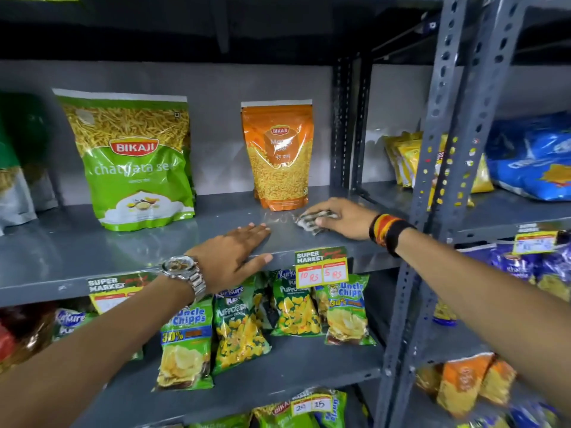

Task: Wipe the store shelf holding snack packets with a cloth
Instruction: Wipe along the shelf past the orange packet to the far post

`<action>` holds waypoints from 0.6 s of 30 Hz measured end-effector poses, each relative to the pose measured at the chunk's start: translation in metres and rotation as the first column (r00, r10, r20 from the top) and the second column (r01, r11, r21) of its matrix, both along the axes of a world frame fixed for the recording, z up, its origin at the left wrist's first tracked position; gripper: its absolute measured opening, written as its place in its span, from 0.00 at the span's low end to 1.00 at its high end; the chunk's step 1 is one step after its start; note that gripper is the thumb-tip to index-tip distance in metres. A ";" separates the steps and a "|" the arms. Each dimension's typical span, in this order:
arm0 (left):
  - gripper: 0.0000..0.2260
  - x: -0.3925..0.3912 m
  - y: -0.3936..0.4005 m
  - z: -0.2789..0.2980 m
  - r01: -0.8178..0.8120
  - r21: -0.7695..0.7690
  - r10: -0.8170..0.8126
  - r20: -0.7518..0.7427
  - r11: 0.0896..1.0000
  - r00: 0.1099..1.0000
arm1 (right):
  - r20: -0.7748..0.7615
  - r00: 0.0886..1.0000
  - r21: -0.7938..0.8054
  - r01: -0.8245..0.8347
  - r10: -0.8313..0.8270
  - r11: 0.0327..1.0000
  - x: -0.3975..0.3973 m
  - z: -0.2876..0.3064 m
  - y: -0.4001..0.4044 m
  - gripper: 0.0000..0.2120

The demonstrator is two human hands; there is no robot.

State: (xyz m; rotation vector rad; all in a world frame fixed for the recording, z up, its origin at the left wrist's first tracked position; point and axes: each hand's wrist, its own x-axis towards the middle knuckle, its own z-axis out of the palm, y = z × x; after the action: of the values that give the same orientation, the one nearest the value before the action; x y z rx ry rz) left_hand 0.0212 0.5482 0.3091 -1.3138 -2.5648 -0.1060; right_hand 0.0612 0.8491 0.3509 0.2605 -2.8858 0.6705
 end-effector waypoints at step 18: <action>0.36 0.017 0.012 0.012 -0.070 -0.062 0.070 0.006 0.996 0.997 | 0.040 0.986 -0.223 -0.147 0.160 0.964 0.079 0.009 0.010 0.14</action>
State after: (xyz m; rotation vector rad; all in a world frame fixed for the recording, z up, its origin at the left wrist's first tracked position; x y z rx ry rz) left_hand 0.0385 0.5603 0.3206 -1.2450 -2.6376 -0.0198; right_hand 0.1401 0.8586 0.3597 0.4442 -2.8322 1.0310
